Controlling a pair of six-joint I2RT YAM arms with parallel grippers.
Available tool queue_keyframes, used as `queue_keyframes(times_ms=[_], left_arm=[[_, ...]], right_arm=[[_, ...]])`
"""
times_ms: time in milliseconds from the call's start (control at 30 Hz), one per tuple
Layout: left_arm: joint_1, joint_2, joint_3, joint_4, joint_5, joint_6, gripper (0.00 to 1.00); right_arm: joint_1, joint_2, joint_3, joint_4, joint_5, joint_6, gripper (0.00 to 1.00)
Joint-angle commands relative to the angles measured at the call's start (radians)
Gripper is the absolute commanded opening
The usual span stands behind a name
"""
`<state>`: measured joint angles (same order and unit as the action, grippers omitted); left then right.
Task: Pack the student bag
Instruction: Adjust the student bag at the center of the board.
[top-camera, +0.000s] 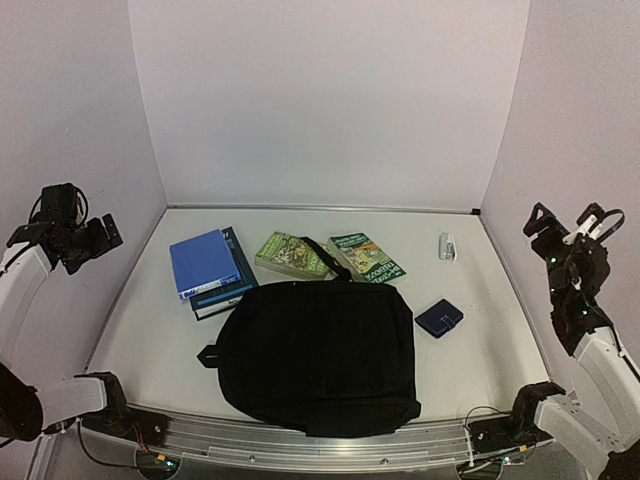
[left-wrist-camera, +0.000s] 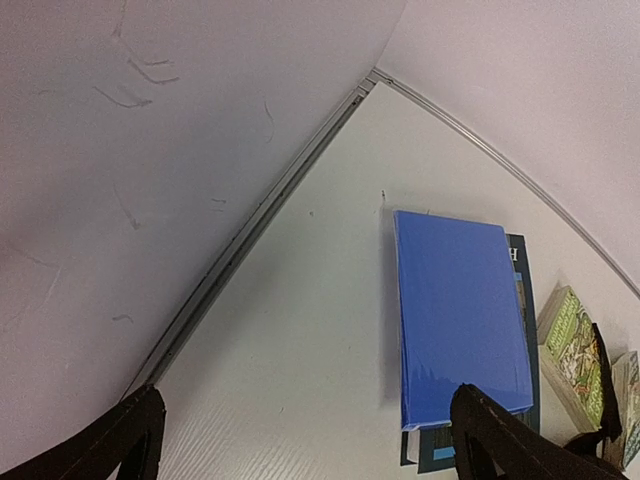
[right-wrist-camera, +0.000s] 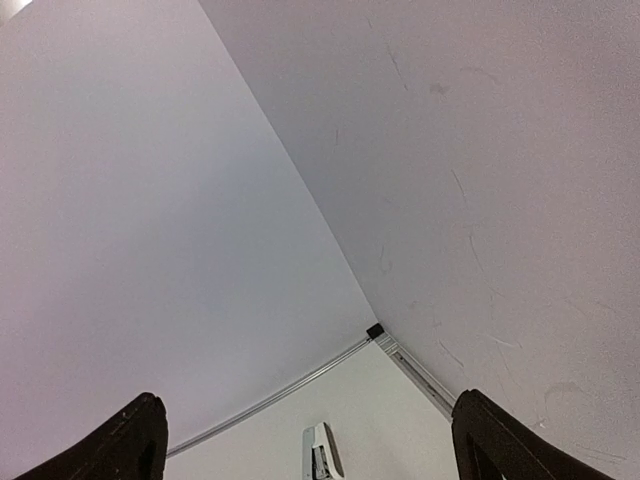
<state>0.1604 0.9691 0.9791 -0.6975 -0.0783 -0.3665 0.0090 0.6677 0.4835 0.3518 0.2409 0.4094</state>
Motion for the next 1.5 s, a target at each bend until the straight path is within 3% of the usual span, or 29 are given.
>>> queue_keyframes(times_ms=[0, 167, 333, 433, 533, 767, 1067, 1233, 1400, 1433, 1467], left_arm=[[0.004, 0.013, 0.015, 0.010, 0.035, -0.011, 1.00], [0.003, 0.059, -0.002, 0.007, 0.154, -0.085, 1.00], [-0.031, 0.098, -0.030, 0.077, 0.364, -0.103, 1.00], [-0.157, 0.128, -0.033, 0.096, 0.325, -0.139, 1.00], [-0.289, 0.186, -0.018, 0.087, 0.289, -0.166, 1.00], [-0.491, 0.238, -0.093, 0.230, 0.396, -0.225, 1.00], [-0.688, 0.397, -0.124, 0.368, 0.329, -0.298, 1.00], [-0.723, 0.510, -0.063, 0.322, 0.247, -0.271, 1.00], [-0.737, 0.577, -0.057, 0.362, 0.262, -0.267, 0.99], [-0.739, 0.585, -0.057, 0.371, 0.266, -0.267, 0.91], [-0.741, 0.595, -0.059, 0.379, 0.273, -0.268, 0.77]], right_arm=[[0.000, 0.047, 0.053, -0.095, -0.016, 0.022, 0.98], [0.000, 0.154, 0.145, -0.172, -0.170, 0.020, 0.98], [0.003, 0.262, 0.202, -0.215, -0.400, 0.118, 0.98], [0.043, 0.360, 0.222, -0.240, -0.506, 0.164, 0.98], [0.162, 0.463, 0.237, -0.265, -0.503, 0.156, 0.98], [0.340, 0.619, 0.276, -0.321, -0.551, 0.155, 0.98], [0.465, 0.697, 0.174, -0.375, -0.593, 0.184, 0.98], [0.557, 0.709, 0.161, -0.375, -0.595, 0.200, 0.90], [0.608, 0.741, 0.166, -0.368, -0.556, 0.216, 0.68], [0.615, 0.749, 0.169, -0.368, -0.542, 0.216, 0.64], [0.617, 0.756, 0.173, -0.368, -0.525, 0.216, 0.59]])
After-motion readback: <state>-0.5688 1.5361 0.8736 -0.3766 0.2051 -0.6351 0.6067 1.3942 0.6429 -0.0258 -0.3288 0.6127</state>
